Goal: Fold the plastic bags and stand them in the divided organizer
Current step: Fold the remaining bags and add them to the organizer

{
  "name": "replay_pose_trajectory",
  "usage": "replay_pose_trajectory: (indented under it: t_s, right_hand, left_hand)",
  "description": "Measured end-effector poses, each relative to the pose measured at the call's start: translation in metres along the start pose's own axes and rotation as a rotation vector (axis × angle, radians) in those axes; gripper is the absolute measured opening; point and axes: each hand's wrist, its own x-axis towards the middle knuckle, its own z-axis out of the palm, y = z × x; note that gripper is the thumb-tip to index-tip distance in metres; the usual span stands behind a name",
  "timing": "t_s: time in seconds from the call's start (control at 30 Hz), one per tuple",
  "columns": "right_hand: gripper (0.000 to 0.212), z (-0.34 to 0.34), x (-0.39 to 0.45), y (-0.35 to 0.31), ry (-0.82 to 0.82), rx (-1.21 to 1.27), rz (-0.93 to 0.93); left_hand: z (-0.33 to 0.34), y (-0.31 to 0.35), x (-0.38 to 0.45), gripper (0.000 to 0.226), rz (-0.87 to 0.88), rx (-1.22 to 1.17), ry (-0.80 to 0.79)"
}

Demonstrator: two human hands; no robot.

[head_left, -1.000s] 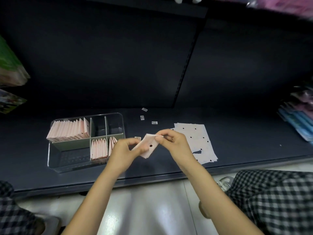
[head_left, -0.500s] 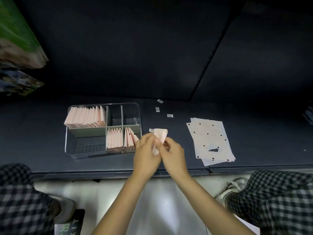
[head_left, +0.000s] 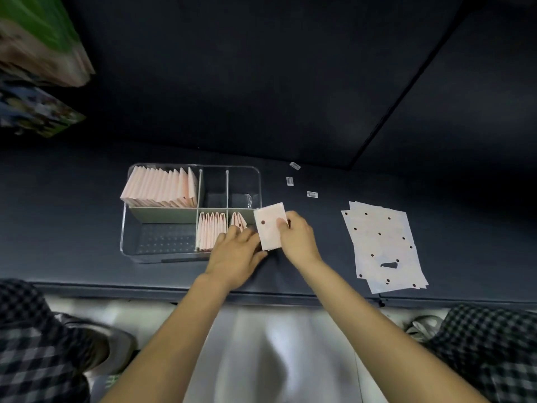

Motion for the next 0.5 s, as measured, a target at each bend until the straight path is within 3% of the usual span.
replay_pose_trajectory:
  t_s: [0.17, 0.5]
  right_hand:
    - [0.026, 0.023, 0.015, -0.013, 0.084, -0.253, -0.085]
    - [0.018, 0.058, 0.017, -0.010, 0.142, -0.433, -0.257]
  left_hand:
    - [0.000, -0.011, -0.005, 0.018, -0.102, -0.096, 0.148]
    - [-0.001, -0.022, -0.011, 0.018, -0.131, -0.169, 0.198]
